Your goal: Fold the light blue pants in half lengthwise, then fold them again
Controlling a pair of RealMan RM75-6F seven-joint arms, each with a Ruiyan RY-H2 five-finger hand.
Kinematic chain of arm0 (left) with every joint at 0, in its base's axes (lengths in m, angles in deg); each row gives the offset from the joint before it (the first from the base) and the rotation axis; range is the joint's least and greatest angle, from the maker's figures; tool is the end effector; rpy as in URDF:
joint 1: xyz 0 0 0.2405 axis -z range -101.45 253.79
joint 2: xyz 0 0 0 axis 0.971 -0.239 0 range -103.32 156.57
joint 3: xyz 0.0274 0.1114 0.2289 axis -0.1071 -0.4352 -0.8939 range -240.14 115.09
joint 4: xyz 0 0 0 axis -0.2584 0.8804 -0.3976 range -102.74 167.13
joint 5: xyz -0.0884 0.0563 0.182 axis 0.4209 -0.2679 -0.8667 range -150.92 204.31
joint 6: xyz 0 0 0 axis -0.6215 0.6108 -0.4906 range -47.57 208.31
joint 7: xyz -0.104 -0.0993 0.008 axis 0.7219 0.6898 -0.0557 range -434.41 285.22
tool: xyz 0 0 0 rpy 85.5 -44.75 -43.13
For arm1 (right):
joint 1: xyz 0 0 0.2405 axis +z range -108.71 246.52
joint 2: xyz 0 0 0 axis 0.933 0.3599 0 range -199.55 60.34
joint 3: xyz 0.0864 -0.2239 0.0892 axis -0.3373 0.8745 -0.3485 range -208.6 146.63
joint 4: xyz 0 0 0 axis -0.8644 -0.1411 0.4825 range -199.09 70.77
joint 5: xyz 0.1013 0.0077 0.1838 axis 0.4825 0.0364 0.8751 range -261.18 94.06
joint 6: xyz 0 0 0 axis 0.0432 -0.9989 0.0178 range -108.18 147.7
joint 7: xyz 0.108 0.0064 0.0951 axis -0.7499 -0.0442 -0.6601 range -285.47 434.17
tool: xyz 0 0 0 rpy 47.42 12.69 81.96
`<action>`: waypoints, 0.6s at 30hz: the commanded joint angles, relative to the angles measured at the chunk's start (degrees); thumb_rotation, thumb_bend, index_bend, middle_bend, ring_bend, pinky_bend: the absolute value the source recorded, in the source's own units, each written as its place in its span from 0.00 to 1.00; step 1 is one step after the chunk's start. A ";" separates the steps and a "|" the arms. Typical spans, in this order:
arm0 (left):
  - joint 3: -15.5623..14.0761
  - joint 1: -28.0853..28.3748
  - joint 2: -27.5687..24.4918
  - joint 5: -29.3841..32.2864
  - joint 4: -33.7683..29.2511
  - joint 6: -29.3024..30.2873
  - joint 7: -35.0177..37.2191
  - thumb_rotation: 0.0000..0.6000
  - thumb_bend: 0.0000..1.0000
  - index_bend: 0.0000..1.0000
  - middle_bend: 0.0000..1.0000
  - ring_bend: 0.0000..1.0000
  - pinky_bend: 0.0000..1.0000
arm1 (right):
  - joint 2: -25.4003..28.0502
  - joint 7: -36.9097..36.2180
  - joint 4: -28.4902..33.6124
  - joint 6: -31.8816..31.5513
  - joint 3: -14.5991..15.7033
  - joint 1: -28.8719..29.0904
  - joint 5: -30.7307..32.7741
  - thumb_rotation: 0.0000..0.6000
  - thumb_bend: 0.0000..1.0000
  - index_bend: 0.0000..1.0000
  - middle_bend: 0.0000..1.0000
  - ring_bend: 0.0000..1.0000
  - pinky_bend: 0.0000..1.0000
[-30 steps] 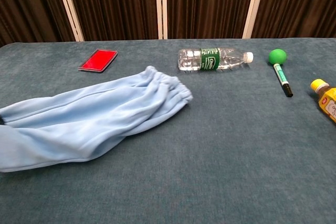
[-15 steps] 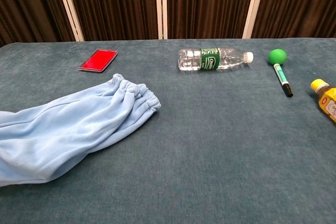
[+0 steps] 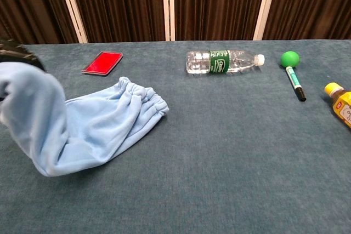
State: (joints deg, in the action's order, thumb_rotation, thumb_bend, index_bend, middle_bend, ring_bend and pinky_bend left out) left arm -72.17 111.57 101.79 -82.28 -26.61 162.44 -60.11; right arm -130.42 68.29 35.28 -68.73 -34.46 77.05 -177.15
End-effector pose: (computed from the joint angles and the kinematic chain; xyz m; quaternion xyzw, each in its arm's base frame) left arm -0.2588 0.3017 0.0942 -0.8476 -0.1388 -0.3938 0.3275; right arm -0.2578 -0.1946 0.1690 0.5995 -0.3704 0.4966 0.5068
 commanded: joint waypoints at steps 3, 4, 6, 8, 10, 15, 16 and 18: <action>4.59 6.18 2.82 4.45 -3.95 -11.21 -4.80 1.00 0.70 0.63 0.38 0.35 0.39 | 0.17 -0.34 -0.12 0.14 -0.43 -0.01 0.77 1.00 0.00 0.00 0.00 0.00 0.00; 5.13 7.02 3.58 5.19 -3.96 -13.09 -5.45 1.00 0.70 0.63 0.38 0.35 0.39 | 0.20 -0.48 -0.16 0.23 -0.53 0.00 1.01 1.00 0.00 0.00 0.00 0.00 0.00; 5.92 8.36 5.09 6.28 -3.59 -15.97 -6.44 1.00 0.70 0.63 0.38 0.35 0.39 | 0.19 -0.53 -0.31 0.46 -0.73 0.07 1.44 1.00 0.00 0.00 0.00 0.00 0.00; 6.52 9.31 6.59 7.14 -3.15 -17.90 -6.78 1.00 0.69 0.63 0.38 0.35 0.39 | 0.13 -0.47 -0.46 0.71 -0.87 0.14 1.79 1.00 0.00 0.00 0.00 0.00 0.00; 7.09 10.38 8.74 7.67 -2.01 -19.47 -7.14 1.00 0.68 0.63 0.38 0.35 0.38 | 0.06 -0.51 -0.68 1.11 -1.04 0.25 2.34 1.00 0.00 0.00 0.00 0.00 0.00; 8.08 11.68 12.75 8.97 1.21 -21.20 -7.01 1.00 0.53 0.40 0.23 0.25 0.24 | 0.05 -0.83 -1.06 1.68 -1.41 0.36 3.37 1.00 0.00 0.00 0.00 0.00 0.00; 8.36 11.80 13.45 9.30 1.82 -21.21 -6.90 1.00 0.44 0.25 0.13 0.15 0.16 | 0.06 -0.86 -1.13 1.74 -1.47 0.38 3.49 1.00 0.00 0.00 0.00 0.00 0.00; 9.09 12.07 14.63 10.31 2.50 -21.59 -6.89 1.00 0.33 0.06 0.02 0.03 0.04 | 0.07 -0.93 -1.26 1.84 -1.55 0.37 3.72 1.00 0.00 0.00 0.00 0.00 0.00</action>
State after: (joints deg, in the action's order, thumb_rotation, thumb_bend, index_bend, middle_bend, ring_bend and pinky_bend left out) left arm -63.62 123.29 115.74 -72.60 -24.57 141.23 -67.00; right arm -130.35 67.38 34.05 -66.92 -35.99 77.43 -173.47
